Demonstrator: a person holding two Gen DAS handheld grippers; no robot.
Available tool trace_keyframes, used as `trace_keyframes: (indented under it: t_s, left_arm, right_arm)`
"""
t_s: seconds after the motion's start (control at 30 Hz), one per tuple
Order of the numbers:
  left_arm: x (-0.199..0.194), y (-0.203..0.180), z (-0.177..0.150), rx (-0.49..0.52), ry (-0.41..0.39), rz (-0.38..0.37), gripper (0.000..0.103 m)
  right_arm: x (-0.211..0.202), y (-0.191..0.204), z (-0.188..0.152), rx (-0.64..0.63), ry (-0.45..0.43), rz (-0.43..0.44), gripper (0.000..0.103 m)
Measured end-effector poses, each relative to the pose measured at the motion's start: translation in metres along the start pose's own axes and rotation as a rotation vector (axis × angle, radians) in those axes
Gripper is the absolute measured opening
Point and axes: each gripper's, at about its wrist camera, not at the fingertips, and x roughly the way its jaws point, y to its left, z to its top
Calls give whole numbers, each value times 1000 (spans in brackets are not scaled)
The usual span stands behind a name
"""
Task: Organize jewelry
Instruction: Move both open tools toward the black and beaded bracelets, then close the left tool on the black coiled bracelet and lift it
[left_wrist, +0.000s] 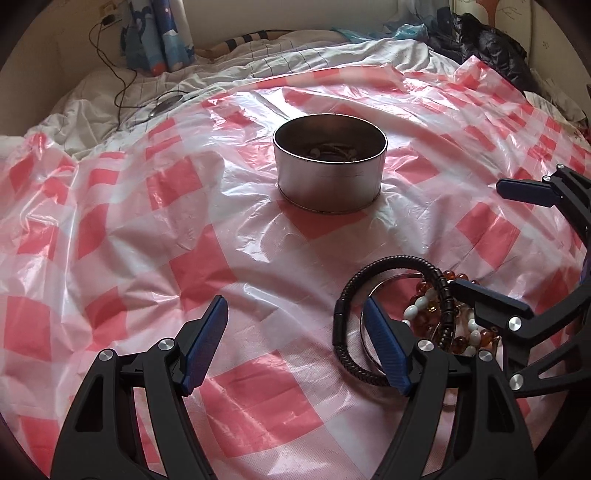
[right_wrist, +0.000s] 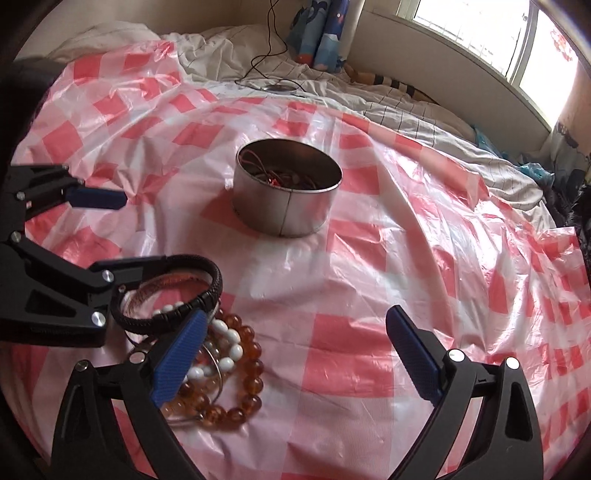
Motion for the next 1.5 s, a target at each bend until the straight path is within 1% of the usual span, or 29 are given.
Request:
trace_keyframes:
  t_s: [0.03, 0.1, 0.17, 0.2, 0.27, 0.3, 0.4, 0.47, 0.5, 0.53, 0.63, 0.7, 0.77, 0.8, 0.83, 0.87, 0.93, 0.97, 1.03, 1.1, 1.13, 1.2, 1.27, 1.33, 1.4, 1.47, 1.5]
  left_arm:
    - [1, 2, 0, -10, 6, -12, 72]
    - [3, 4, 1, -19, 5, -7, 72]
    - [2, 11, 1, -39, 2, 54, 71]
    - [1, 16, 1, -57, -2, 52, 72]
    - [-2, 23, 0, -71, -3, 85, 72]
    - [-4, 25, 0, -76, -9, 77, 72]
    - [-6, 30, 1, -103, -22, 9, 72]
    - [-4, 28, 3, -122, -22, -87, 72]
    - [-2, 25, 3, -125, -17, -112, 72]
    - [1, 22, 4, -123, -7, -135, 72]
    - [12, 14, 5, -132, 15, -165, 71]
    - [17, 13, 5, -158, 23, -194, 65]
    - [21, 14, 4, -183, 28, -210, 53]
    - [23, 14, 4, -189, 29, -215, 49]
    - [24, 13, 3, -190, 30, -214, 39]
    - [25, 13, 3, -188, 32, -212, 31]
    - [27, 8, 4, -162, 40, -214, 26]
    - [27, 3, 4, -126, 42, -197, 24]
    - [24, -11, 4, -33, 34, -137, 23]
    - [26, -17, 2, 6, 48, -120, 23]
    - [26, -15, 2, 1, 50, -124, 23]
    - [25, -12, 2, -11, 59, -141, 10]
    - [21, -5, 2, -36, 55, -152, 8]
    - [15, 8, 1, -81, 37, -116, 7]
    - [11, 27, 0, -153, 22, -71, 7]
    - [9, 42, -1, -203, 17, -47, 7]
    - [10, 47, -2, -217, 22, -45, 7]
  right_arm:
    - [-1, 0, 3, 12, -13, 13, 94]
    - [0, 0, 10, 23, -41, 22, 95]
    - [9, 8, 21, 0, -35, 26, 95]
    - [15, 12, 25, -16, -24, 27, 95]
    - [23, 21, 31, -47, -7, 28, 95]
    - [23, 23, 32, -58, -8, 30, 95]
    - [11, 11, 34, -16, -46, 28, 95]
    - [4, -5, 32, 39, -53, 21, 95]
    - [1, -14, 30, 72, -54, 19, 95]
    - [-3, -23, 27, 111, -56, 26, 95]
    - [-8, -41, 22, 199, -63, 78, 95]
    - [-8, -48, 22, 239, -63, 113, 95]
    - [-5, -51, 23, 264, -55, 144, 95]
    - [-5, -51, 23, 268, -53, 150, 95]
    - [-5, -50, 23, 267, -52, 152, 95]
    - [-5, -50, 24, 264, -54, 151, 95]
    - [-6, -49, 24, 262, -56, 150, 95]
    - [-5, -49, 24, 264, -56, 151, 95]
    - [-4, -50, 23, 269, -53, 152, 95]
    - [-4, -51, 23, 275, -53, 157, 95]
    - [-3, -51, 23, 276, -53, 159, 95]
    - [-3, -51, 22, 273, -53, 161, 95]
    - [-3, -51, 22, 271, -51, 162, 95]
    - [-3, -51, 22, 274, -49, 165, 95]
    - [-2, -52, 22, 277, -48, 176, 95]
    - [-1, -50, 22, 272, -42, 207, 95]
    - [0, -50, 22, 272, -36, 241, 95]
